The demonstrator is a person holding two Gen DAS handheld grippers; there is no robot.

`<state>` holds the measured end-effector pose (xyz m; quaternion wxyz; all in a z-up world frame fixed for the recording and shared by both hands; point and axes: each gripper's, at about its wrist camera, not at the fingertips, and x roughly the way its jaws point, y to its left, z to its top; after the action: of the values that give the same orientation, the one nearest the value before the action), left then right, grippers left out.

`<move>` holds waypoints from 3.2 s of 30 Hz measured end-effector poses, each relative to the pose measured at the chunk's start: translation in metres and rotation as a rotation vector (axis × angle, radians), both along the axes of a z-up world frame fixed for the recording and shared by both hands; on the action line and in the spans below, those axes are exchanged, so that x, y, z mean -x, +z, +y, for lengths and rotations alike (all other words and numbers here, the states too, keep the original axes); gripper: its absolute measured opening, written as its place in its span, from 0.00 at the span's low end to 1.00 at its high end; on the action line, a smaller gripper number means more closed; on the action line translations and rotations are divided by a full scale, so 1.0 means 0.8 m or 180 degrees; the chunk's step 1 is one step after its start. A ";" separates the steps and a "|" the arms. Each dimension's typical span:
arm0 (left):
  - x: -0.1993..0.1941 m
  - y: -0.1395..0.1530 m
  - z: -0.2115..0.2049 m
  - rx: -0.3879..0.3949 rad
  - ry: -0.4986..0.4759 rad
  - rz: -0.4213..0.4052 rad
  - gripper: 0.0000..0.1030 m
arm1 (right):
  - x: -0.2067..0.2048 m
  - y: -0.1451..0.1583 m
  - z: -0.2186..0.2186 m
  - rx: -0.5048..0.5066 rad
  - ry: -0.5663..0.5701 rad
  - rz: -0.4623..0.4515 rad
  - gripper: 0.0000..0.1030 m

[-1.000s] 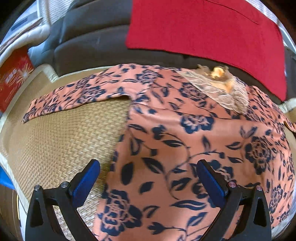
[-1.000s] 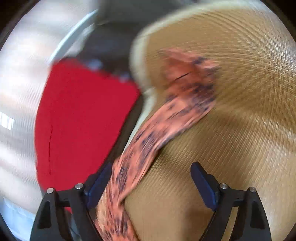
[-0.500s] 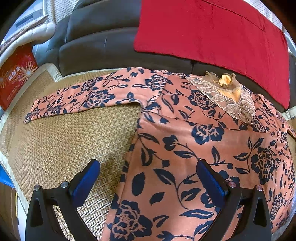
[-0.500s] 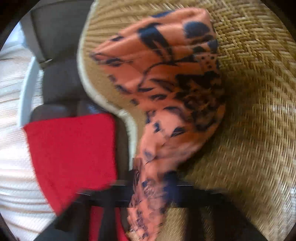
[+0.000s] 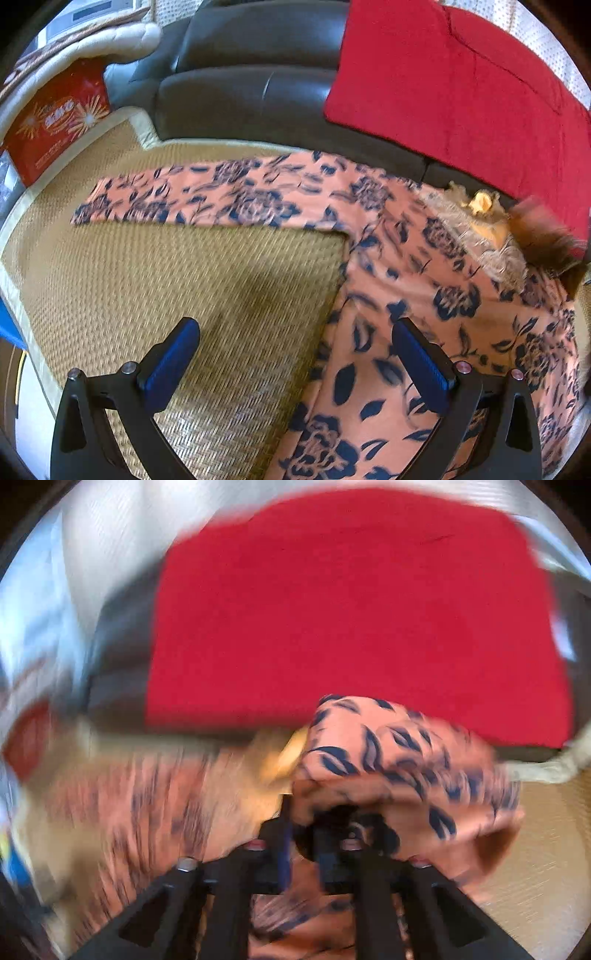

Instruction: Fold small clothes

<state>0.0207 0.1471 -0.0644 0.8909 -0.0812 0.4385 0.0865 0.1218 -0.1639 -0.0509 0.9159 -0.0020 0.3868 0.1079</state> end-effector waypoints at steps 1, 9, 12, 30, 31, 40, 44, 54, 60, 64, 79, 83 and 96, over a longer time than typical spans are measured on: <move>-0.006 0.004 -0.004 0.0008 -0.0039 -0.0020 1.00 | -0.006 -0.023 0.017 0.0158 0.0129 0.0113 0.77; -0.094 0.052 -0.139 -0.0034 -0.0865 -0.0201 1.00 | 0.019 -0.040 -0.072 -0.1486 -0.0249 0.0312 0.82; -0.108 0.063 -0.202 -0.0204 -0.1265 -0.0266 1.00 | 0.015 -0.043 -0.151 -0.2555 -0.0595 0.0341 0.84; -0.028 0.007 -0.012 0.0214 -0.0090 -0.0127 1.00 | -0.133 0.017 0.040 -0.1691 -0.0062 0.0435 0.10; -0.028 0.012 -0.001 0.0278 0.0004 -0.0184 1.00 | -0.128 0.026 0.074 -0.1561 0.0180 0.0385 0.11; -0.112 0.017 -0.040 0.0703 -0.0410 -0.0161 1.00 | -0.075 -0.043 0.062 -0.2147 0.0028 0.0597 0.97; -0.165 -0.019 -0.082 0.1001 -0.0496 0.0343 1.00 | -0.039 -0.055 -0.048 -0.2545 -0.0427 0.0554 0.97; -0.223 -0.031 -0.124 0.0544 -0.0623 0.0718 0.04 | 0.004 -0.047 -0.221 -0.2609 -0.1016 0.0354 0.97; -0.203 0.063 -0.117 0.0116 -0.0767 -0.0254 0.04 | -0.037 -0.037 -0.287 -0.2510 -0.1030 0.0465 0.97; -0.221 0.006 -0.113 0.0010 -0.0813 0.0232 0.05 | -0.098 -0.065 -0.288 -0.2433 -0.0828 0.0902 0.97; -0.201 -0.039 -0.111 -0.0308 -0.0906 0.0305 0.09 | -0.123 -0.072 -0.243 -0.1179 -0.0711 0.1100 0.32; -0.200 -0.030 -0.118 -0.0349 -0.0931 0.0288 0.09 | -0.133 -0.048 -0.265 -0.1590 -0.0813 0.0862 0.88; -0.206 -0.007 -0.064 0.0170 -0.0818 0.0189 0.40 | -0.195 -0.071 -0.229 -0.0811 -0.0998 0.1146 0.68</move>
<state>0.1853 0.0961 -0.0699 0.8787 -0.0454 0.4736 -0.0377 0.2780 -0.3469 -0.1078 0.8307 0.1923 0.5223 0.0112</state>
